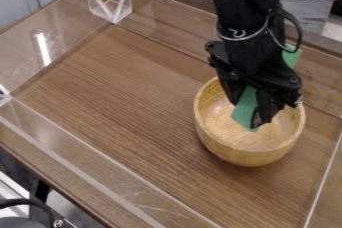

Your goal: Put the green block in the brown bowl

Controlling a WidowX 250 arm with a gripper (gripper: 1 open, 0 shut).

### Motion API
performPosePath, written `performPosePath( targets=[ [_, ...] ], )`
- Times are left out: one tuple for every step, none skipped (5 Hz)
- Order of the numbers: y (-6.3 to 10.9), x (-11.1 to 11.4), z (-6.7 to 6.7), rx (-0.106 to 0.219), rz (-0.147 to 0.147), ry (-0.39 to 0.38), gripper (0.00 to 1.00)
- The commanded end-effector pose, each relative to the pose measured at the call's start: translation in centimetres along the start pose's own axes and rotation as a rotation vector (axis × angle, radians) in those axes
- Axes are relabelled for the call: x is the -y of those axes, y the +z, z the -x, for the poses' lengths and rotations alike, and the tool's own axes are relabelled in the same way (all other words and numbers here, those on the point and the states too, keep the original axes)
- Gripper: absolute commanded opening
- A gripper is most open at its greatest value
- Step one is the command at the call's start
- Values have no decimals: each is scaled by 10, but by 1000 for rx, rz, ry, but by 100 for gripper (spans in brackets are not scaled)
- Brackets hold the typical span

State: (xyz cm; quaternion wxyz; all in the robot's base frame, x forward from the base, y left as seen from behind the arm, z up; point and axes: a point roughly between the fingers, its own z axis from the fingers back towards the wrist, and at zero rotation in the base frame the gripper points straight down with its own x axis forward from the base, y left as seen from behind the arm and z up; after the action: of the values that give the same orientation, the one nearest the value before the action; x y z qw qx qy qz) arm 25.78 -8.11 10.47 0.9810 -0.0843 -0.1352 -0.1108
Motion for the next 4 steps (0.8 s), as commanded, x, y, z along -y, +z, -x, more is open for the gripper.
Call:
performPosePath(
  targets=[
    [9, -1, -10, 43, 3, -2, 0],
    [9, 0, -11, 42, 6, -1, 0],
    [8, 0, -11, 41, 9, 0, 0],
    [8, -1, -11, 40, 12, 2, 0]
  ],
)
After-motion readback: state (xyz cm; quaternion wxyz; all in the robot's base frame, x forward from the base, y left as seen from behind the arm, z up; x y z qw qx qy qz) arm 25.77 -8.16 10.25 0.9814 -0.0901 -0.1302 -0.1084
